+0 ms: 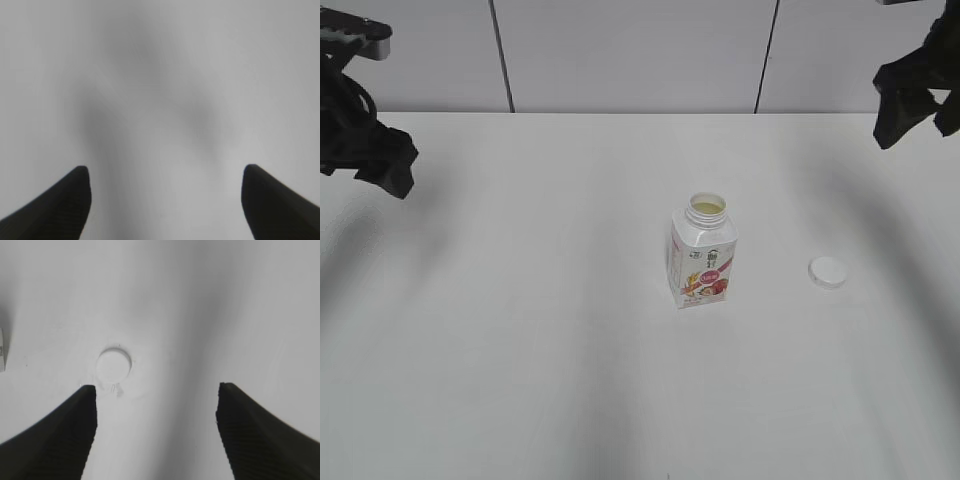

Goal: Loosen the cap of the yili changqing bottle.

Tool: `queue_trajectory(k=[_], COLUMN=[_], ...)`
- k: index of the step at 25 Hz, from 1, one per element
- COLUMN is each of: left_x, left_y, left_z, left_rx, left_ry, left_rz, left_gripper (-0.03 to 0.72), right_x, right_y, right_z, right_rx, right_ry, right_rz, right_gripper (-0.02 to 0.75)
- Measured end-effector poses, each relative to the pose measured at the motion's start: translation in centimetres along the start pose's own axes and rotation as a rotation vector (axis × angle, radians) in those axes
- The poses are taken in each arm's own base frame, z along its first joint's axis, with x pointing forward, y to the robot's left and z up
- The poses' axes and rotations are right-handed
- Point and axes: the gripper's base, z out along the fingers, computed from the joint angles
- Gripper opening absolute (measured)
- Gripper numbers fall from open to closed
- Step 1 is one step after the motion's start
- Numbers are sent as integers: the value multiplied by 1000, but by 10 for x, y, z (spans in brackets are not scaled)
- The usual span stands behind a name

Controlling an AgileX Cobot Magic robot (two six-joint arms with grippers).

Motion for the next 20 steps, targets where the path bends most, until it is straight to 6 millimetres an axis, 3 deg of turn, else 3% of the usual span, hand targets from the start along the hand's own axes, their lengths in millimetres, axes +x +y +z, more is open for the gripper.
queue_trajectory(k=[9, 15, 20], left_x=[15, 27, 36], left_y=[16, 21, 19], left_z=[-23, -40, -51], left_rx=[82, 91, 100], left_ry=[58, 127, 192], left_rz=[-93, -147, -193], left_gripper=[564, 562, 562], right_x=[18, 28, 60], right_y=[-41, -34, -20], right_z=[-15, -45, -67], right_rx=[-21, -23, -33], right_ry=[56, -9, -25], right_rz=[128, 118, 116], right_gripper=[585, 559, 544])
